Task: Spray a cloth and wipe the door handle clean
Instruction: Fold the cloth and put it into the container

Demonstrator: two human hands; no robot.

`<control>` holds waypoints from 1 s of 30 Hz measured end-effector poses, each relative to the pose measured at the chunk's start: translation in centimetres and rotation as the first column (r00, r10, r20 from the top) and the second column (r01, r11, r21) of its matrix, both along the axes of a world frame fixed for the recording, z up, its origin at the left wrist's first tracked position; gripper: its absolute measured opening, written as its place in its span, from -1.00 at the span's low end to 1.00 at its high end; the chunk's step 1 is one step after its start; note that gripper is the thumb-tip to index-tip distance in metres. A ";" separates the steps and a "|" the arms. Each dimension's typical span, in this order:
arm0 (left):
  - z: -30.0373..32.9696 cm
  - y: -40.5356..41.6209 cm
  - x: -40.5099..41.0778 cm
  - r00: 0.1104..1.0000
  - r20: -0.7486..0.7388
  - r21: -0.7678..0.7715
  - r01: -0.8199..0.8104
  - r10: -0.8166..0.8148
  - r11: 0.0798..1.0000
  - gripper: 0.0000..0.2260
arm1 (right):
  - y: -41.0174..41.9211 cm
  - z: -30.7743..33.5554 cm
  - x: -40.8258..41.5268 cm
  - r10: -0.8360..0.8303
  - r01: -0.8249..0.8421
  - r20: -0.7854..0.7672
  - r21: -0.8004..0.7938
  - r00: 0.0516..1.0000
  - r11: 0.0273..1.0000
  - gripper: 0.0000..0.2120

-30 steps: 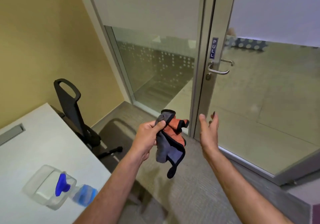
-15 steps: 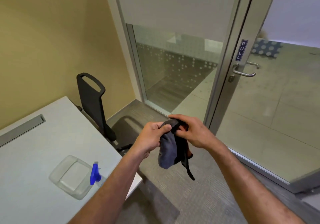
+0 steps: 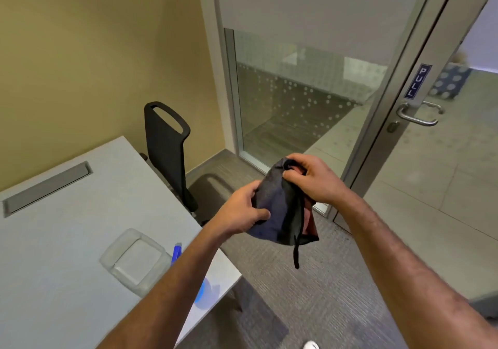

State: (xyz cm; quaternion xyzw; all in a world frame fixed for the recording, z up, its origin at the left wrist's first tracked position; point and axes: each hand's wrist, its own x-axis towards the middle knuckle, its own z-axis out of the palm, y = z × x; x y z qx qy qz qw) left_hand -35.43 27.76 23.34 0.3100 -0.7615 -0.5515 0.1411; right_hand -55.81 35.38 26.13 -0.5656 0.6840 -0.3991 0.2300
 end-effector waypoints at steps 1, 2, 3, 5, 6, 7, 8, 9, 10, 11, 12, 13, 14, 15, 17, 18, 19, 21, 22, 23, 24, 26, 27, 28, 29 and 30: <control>0.1 -0.5 0.2 0.999 -0.016 0.022 -0.028 0.029 0.999 -0.55 | -0.5 0.1 -0.4 0.008 -0.008 0.005 0.012 1.000 1.000 -0.88; 0.4 -1.1 0.3 0.998 -0.027 0.033 -0.058 0.059 0.998 -0.56 | -1.1 0.1 -0.8 0.010 -0.010 0.023 0.018 1.000 1.000 -0.91; 0.7 -1.8 0.4 0.995 -0.035 0.031 -0.091 0.092 0.995 -0.56 | -1.6 -0.1 -1.2 0.012 -0.014 0.069 0.022 0.998 1.000 -0.93; 1.2 -2.9 0.7 0.980 -0.060 0.028 -0.189 0.190 0.982 -0.53 | -2.4 -0.5 -2.1 0.038 -0.049 0.258 0.039 0.965 0.998 -0.96; 1.6 -3.6 0.8 0.964 -0.077 0.041 -0.251 0.253 0.967 -0.51 | -3.0 -0.7 -2.5 0.057 -0.076 0.374 0.036 0.926 0.996 -0.94; 1.8 -4.1 0.9 0.948 -0.105 0.074 -0.294 0.301 0.953 -0.49 | -3.5 -1.0 -2.7 0.061 -0.085 0.488 0.026 0.871 0.996 -0.90; 2.0 -4.5 1.0 0.928 -0.152 0.134 -0.321 0.340 0.937 -0.47 | -4.0 -1.2 -2.8 0.051 -0.071 0.585 0.012 0.810 0.997 -0.87; 2.3 -5.0 1.0 0.896 -0.213 0.208 -0.349 0.390 0.914 -0.46 | -4.8 -1.3 -2.8 0.038 -0.048 0.659 -0.002 0.752 0.999 -0.84; 2.4 -5.5 1.0 0.849 -0.269 0.294 -0.377 0.454 0.878 -0.45 | -5.9 -1.3 -2.8 0.028 -0.025 0.715 -0.014 0.699 1.000 -0.82; 2.4 -5.9 0.9 0.798 -0.305 0.389 -0.394 0.520 0.832 -0.44 | -6.9 -1.3 -2.8 0.029 -0.011 0.761 -0.028 0.648 1.000 -0.80; 2.4 -6.1 0.9 0.759 -0.319 0.471 -0.393 0.568 0.790 -0.41 | -8.1 -1.3 -2.7 0.043 -0.010 0.802 -0.046 0.595 0.999 -0.78; 2.1 -6.2 1.0 0.746 -0.322 0.518 -0.376 0.583 0.768 -0.40 | -9.2 -1.2 -2.5 0.062 -0.018 0.839 -0.063 0.540 0.998 -0.77; 1.7 -6.0 1.1 0.760 -0.314 0.528 -0.358 0.569 0.770 -0.39 | -10.2 -1.2 -2.2 0.077 -0.026 0.868 -0.073 0.490 0.997 -0.75; 1.2 -5.8 1.2 0.786 -0.293 0.518 -0.347 0.544 0.782 -0.36 | -11.2 -1.2 -1.9 0.087 -0.033 0.888 -0.081 0.451 0.996 -0.73; 0.2 -5.4 1.7 0.808 -0.260 0.490 -0.362 0.529 0.793 -0.30 | -12.8 -1.4 -1.0 0.090 -0.047 0.906 -0.077 0.415 0.996 -0.67; -0.1 -5.4 2.2 0.788 -0.260 0.478 -0.398 0.558 0.783 -0.29 | -13.5 -1.5 -0.5 0.084 -0.062 0.907 -0.064 0.412 0.996 -0.62; -0.2 -5.5 2.8 0.756 -0.264 0.461 -0.448 0.600 0.766 -0.31 | -14.1 -1.7 -0.1 0.082 -0.091 0.909 -0.048 0.409 0.995 -0.55; -0.4 -6.0 4.4 0.688 -0.264 0.413 -0.552 0.676 0.724 -0.37 | -15.1 -2.3 0.9 0.090 -0.200 0.905 -0.006 0.416 0.980 -0.39; -0.4 -6.2 5.3 0.663 -0.262 0.384 -0.595 0.701 0.706 -0.38 | -15.6 -2.5 1.5 0.108 -0.266 0.890 0.016 0.443 0.964 -0.32; -0.4 -6.4 6.2 0.644 -0.258 0.351 -0.632 0.720 0.691 -0.37 | -16.2 -2.7 2.3 0.138 -0.326 0.861 0.034 0.490 0.945 -0.26; -0.4 -6.6 7.1 0.629 -0.252 0.317 -0.664 0.735 0.677 -0.35 | -16.7 -2.9 3.2 0.184 -0.379 0.820 0.043 0.542 0.924 -0.20; -0.5 -7.0 9.0 0.605 -0.251 0.252 -0.713 0.755 0.655 -0.36 | -17.7 -3.1 5.4 0.289 -0.468 0.727 0.050 0.623 0.882 -0.12; -0.5 -7.2 10.0 0.592 -0.259 0.228 -0.730 0.763 0.644 -0.37 | -18.2 -3.3 6.5 0.339 -0.498 0.677 0.047 0.654 0.866 -0.12; -0.5 -7.4 11.0 0.577 -0.272 0.211 -0.745 0.770 0.633 -0.37 | -18.6 -3.5 7.7 0.383 -0.512 0.620 0.035 0.685 0.858 -0.14; -0.5 -7.6 12.0 0.561 -0.289 0.197 -0.758 0.776 0.622 -0.37 | -19.1 -3.7 8.8 0.415 -0.510 0.564 0.011 0.713 0.860 -0.21; -0.5 -7.7 13.0 0.548 -0.305 0.177 -0.771 0.779 0.612 -0.39 | -19.7 -3.9 9.9 0.437 -0.493 0.501 -0.024 0.747 0.869 -0.31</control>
